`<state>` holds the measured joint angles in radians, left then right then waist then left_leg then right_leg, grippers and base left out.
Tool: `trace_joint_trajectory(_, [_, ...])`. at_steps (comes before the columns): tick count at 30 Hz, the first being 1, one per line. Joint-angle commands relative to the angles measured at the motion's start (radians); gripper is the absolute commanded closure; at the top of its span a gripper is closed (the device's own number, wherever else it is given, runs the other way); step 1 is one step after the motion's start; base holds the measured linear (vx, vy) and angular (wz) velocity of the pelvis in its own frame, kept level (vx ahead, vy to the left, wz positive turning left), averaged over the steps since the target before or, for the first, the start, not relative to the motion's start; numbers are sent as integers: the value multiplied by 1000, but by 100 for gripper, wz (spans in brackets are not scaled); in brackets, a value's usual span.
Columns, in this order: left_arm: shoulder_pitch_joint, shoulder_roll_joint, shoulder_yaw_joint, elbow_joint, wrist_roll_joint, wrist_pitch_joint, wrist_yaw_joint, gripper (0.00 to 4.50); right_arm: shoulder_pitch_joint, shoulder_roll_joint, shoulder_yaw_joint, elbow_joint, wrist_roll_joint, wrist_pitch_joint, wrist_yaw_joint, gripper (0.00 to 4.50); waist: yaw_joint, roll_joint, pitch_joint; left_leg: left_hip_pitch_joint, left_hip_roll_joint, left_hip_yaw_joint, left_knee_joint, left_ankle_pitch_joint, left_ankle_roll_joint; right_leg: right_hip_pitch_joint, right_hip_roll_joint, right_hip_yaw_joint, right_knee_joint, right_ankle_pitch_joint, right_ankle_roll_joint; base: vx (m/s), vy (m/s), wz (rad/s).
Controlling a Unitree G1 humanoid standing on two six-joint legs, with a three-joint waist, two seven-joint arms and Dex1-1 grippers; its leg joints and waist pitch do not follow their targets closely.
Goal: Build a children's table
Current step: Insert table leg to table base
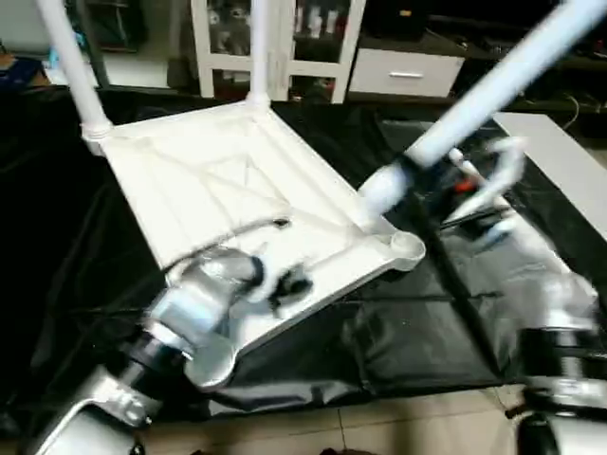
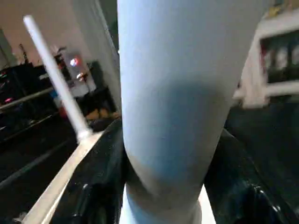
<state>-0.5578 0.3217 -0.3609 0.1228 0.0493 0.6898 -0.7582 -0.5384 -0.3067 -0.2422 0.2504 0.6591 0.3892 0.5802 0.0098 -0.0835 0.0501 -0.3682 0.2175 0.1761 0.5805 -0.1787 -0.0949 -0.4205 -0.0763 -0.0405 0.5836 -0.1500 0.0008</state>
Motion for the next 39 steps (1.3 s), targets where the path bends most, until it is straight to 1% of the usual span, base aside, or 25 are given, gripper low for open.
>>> trace_joint_trajectory(1, [-42, -53, 40, -45, -53, 42, 10, 203, 14, -20, -30, -14, -32, -16, -30, 266, 3, 11, -63, 18, 6, 16, -60, -220, 1, 43, -32, 26, -59, -250, -189, 0, 0, 0])
trace_joint_trajectory(2, [-56, -75, 57, -47, -71, 58, 15, 196, 16, -27, -35, -15, -48, -28, -41, 266, 3, 10, -64, 17, 6, 16, -60, -222, -1, 44, -33, 26, -59, -256, -186, 0, 0, 0])
trace_joint_trajectory(4, [-71, -100, 57, -55, -88, 73, 8, 184, 25, -36, -36, -20, -68, -33, -56, 266, 4, 9, -65, 9, 4, 13, -60, -215, 0, 48, -33, 25, -60, -260, -170, 0, 0, 0])
trace_joint_trajectory(7, [-83, -123, 28, -45, -81, 49, 12, 157, 55, -55, -37, -60, -64, -3, -85, 266, 4, 7, -68, 5, 2, 11, -57, -196, 11, 51, -31, 24, -58, -235, -158, 0, 0, 0])
trace_joint_trajectory(8, [-79, -132, 7, -55, -86, 65, -1, 153, 73, -62, -41, -80, -56, 10, -91, 266, 5, 8, -70, 4, 1, 11, -56, -177, 18, 53, -31, 24, -55, -212, -157, 0, 0, 0])
trace_joint_trajectory(9, [-69, -142, -19, -82, -92, 96, -14, 141, 97, -70, -45, -108, -53, 25, -98, 266, 5, 6, -72, 2, 2, 11, -55, -154, 26, 57, -30, 25, -52, -181, -159, 0, 0, 0])
trace_joint_trajectory(11, [-60, -146, -39, -105, -96, 125, -25, 134, 114, -74, -49, -125, -51, 33, -102, 266, 5, 12, -72, 2, 3, 12, -53, -135, 33, 57, -30, 25, -47, -139, -173, 0, 0, 0])
trace_joint_trajectory(12, [-47, -137, -73, -130, -94, 145, -44, 131, 129, -78, -51, -139, -54, 41, -106, 266, 3, 13, -72, 0, 2, 12, -53, -134, 40, 57, -29, 24, -47, -135, -183, 0, 0, 0])
trace_joint_trajectory(14, [-32, -124, -110, -150, -85, 164, -55, 131, 145, -81, -54, -152, -62, 49, -108, 266, 1, 12, -70, 1, 3, 13, -53, -148, 44, 57, -29, 24, -51, -147, -187, 0, 0, 0])
trace_joint_trajectory(15, [-25, -117, -126, -143, -71, 157, -47, 131, 156, -81, -53, -158, -71, 48, -109, 266, 2, 20, -70, 1, 3, 11, -54, -157, 44, 57, -29, 23, -52, -164, -184, 0, 0, 0])
trace_joint_trajectory(17, [-9, -100, -152, -112, -48, 138, -41, 131, 173, -80, -55, -165, -81, 45, -115, 266, -2, 19, -69, 2, 1, 11, -54, -190, 38, 55, -27, 22, -59, -212, -173, 0, 0, 0])
trace_joint_trajectory(18, [-6, -98, -155, -107, -48, 139, -43, 131, 176, -81, -56, -166, -81, 45, -117, 266, -3, 18, -66, 2, 1, 11, -55, -214, 33, 53, -28, 21, -65, -260, -159, 0, 0, 0])
trace_joint_trajectory(19, [-4, -95, -158, -101, -44, 138, -41, 131, 179, -82, -55, -167, -82, 45, -122, 266, -3, 25, -65, 3, 0, 9, -56, -233, 25, 52, -29, 21, -68, -301, -146, 0, 0, 0])
trace_joint_trajectory(20, [-3, -90, -165, -94, -35, 134, -39, 131, 181, -82, -54, -169, -82, 44, -126, 266, -4, 25, -66, 3, 0, 9, -56, -236, 21, 51, -28, 21, -69, -307, -141, 0, 0, 0])
trace_joint_trajectory(21, [-2, -87, -169, -90, -33, 134, -39, 148, 183, -83, -53, -172, -81, 46, -130, 266, -6, 24, -67, 5, 1, 8, -56, -241, 18, 51, -28, 20, -69, -308, -139, 0, 0, 0])
trace_joint_trajectory(23, [0, -81, -175, -70, -18, 123, -23, 158, 189, -84, -47, -178, -89, 45, -142, 266, -6, 29, -64, 3, 0, 7, -57, -246, 19, 49, -27, 20, -71, -313, -136, 0, 0, 0])
trace_joint_trajectory(24, [-4, -68, -185, -49, 7, 99, -2, 169, 191, -79, -44, -188, -89, 48, -149, 266, -6, 28, -65, 3, -1, 7, -57, -246, 21, 50, -27, 19, -71, -322, -130, 0, 0, 0])
trace_joint_trajectory(26, [-7, -67, -180, -40, 13, 92, 10, 179, 192, -76, -43, -191, -88, 50, -151, 266, -5, 29, -66, 3, -1, 7, -56, -244, 22, 50, -28, 20, -71, -322, -128, 0, 0, 0])
trace_joint_trajectory(27, [-9, -67, -176, -38, 14, 90, 13, 201, 192, -75, -42, -192, -88, 50, -151, 266, -6, 31, -65, 3, -1, 7, -56, -248, 23, 49, -28, 20, -72, -330, -128, 0, 0, 0])
trace_joint_trajectory(29, [-18, -59, -168, -32, 14, 82, 23, 208, 192, -69, -40, -197, -90, 53, -152, 266, -7, 28, -66, 2, -2, 7, -56, -252, 22, 50, -29, 19, -73, -341, -124, 0, 0, 0])
trace_joint_trajectory(31, [-21, -59, -156, -33, 8, 78, 27, 214, 191, -67, -40, -198, -92, 53, -152, 266, -8, 30, -66, 1, -2, 5, -57, -256, 21, 49, -29, 18, -73, -353, -120, 0, 0, 0])
trace_joint_trajectory(34, [-24, -71, -130, -39, -6, 85, 33, 247, 189, -67, -38, -198, -90, 52, -154, 266, -10, 30, -65, 1, -3, 6, -56, -263, 21, 47, -29, 18, -75, -363, -118, 0, 0, 0])
trace_joint_trajectory(35, [-25, -72, -128, -41, -6, 87, 32, 247, 189, -67, -38, -198, -90, 51, -155, 266, -9, 30, -65, 1, -3, 6, -56, -262, 21, 47, -29, 18, -75, -364, -117, 0, 0, 0])
trace_joint_trajectory(37, [-29, -73, -134, -45, -4, 89, 28, 274, 188, -69, -37, -197, -90, 52, -156, 266, -9, 30, -67, 2, -3, 6, -55, -254, 23, 47, -28, 18, -74, -354, -118, 0, 0, 0])
trace_joint_trajectory(39, [-28, -77, -146, -43, -1, 94, 26, 278, 189, -69, -35, -199, -91, 53, -158, 266, -7, 31, -68, 2, -2, 6, -54, -241, 25, 48, -29, 18, -72, -332, -124, 0, 0, 0])
